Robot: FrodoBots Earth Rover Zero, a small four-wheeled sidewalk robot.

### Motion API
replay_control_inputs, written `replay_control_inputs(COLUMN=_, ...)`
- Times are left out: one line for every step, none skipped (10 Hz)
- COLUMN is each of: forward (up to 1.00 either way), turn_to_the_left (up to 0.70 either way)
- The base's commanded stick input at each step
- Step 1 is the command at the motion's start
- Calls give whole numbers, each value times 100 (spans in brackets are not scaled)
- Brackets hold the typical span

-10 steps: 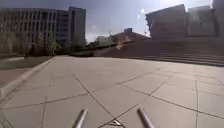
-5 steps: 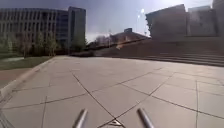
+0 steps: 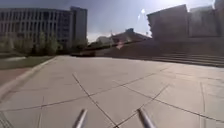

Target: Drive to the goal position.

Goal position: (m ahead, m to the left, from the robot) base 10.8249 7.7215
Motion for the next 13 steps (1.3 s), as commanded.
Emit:
replay_control_inputs(forward=100, turn_to_the_left=15)
replay_control_inputs(forward=100, turn_to_the_left=0)
replay_control_inputs(forward=100, turn_to_the_left=0)
replay_control_inputs(forward=100, turn_to_the_left=0)
replay_control_inputs(forward=100, turn_to_the_left=0)
replay_control_inputs(forward=100, turn_to_the_left=21)
replay_control_inputs(forward=100, turn_to_the_left=27)
replay_control_inputs(forward=100, turn_to_the_left=27)
replay_control_inputs(forward=100, turn_to_the_left=27)
replay_control_inputs(forward=100, turn_to_the_left=27)
replay_control_inputs(forward=100, turn_to_the_left=27)
replay_control_inputs(forward=100, turn_to_the_left=24)
replay_control_inputs(forward=100, turn_to_the_left=10)
